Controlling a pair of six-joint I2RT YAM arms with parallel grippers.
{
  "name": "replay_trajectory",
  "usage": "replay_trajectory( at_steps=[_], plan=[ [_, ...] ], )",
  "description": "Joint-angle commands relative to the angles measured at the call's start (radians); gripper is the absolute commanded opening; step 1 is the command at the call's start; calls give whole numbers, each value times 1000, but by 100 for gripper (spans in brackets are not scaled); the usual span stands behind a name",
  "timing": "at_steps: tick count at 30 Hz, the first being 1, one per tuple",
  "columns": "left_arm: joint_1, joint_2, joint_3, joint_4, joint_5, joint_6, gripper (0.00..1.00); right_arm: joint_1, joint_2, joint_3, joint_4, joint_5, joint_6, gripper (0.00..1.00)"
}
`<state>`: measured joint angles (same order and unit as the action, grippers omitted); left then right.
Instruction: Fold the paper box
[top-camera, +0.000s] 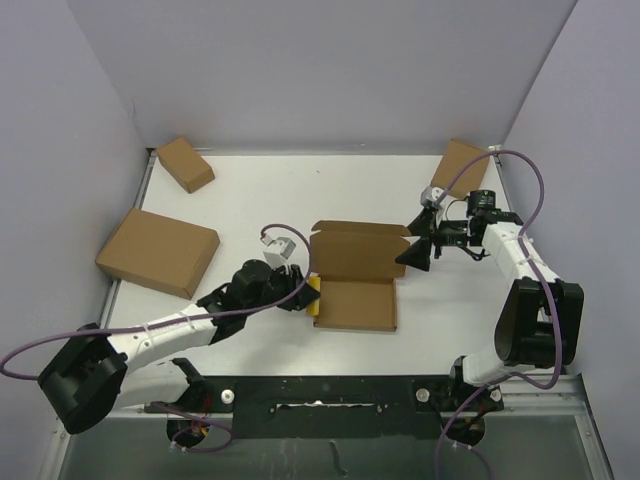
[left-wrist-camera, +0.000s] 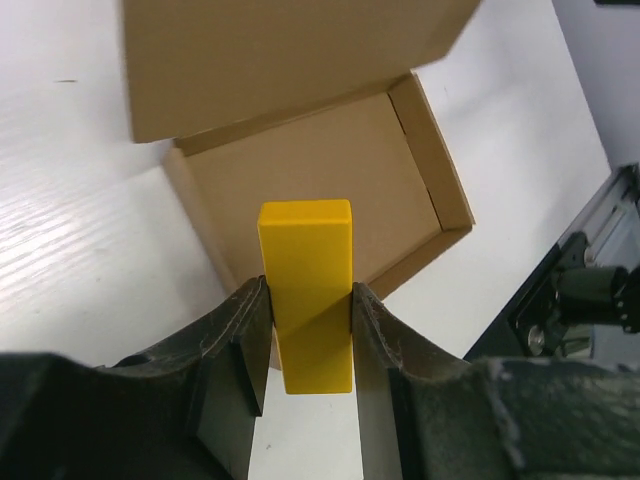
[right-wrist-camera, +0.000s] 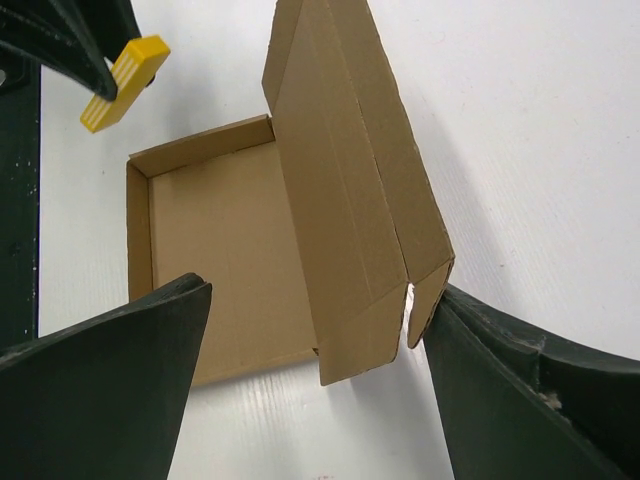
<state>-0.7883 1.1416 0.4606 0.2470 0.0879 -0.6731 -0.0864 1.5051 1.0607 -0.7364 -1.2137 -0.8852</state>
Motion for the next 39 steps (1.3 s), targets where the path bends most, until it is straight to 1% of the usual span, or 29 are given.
replay_trajectory(
  at_steps=[1, 4, 10, 13, 16, 19, 25, 30, 36, 39],
  plan=[
    [-79, 72, 100, 102, -6, 140, 3, -12, -33, 41, -10, -53, -29, 86],
    [-117, 128, 156, 72, -37, 198, 3, -13, -31, 44, -17, -55, -36, 86],
    [-149, 275, 262, 44, -47, 302, 2, -15, -28, 50, -36, -61, -55, 86],
    [-157, 345, 317, 19, -40, 354, 3, -18, -28, 50, -38, -64, -58, 86],
    [-161, 412, 395, 0, -1, 386, 3, -19, -28, 51, -39, -64, -60, 86],
    [-185, 471, 441, -22, 14, 418, 5, -24, -28, 51, -41, -67, -61, 86],
    [-211, 588, 542, -125, 7, 483, 12, -27, -25, 54, -46, -71, -66, 86],
    [-219, 664, 614, -198, -17, 501, 18, -28, -24, 55, -49, -72, -69, 86],
    [-221, 705, 648, -210, -56, 510, 34, -32, -23, 55, -50, -73, -70, 86],
    [-222, 701, 653, -206, -75, 511, 44, -33, -22, 56, -52, -73, -72, 86]
  ],
)
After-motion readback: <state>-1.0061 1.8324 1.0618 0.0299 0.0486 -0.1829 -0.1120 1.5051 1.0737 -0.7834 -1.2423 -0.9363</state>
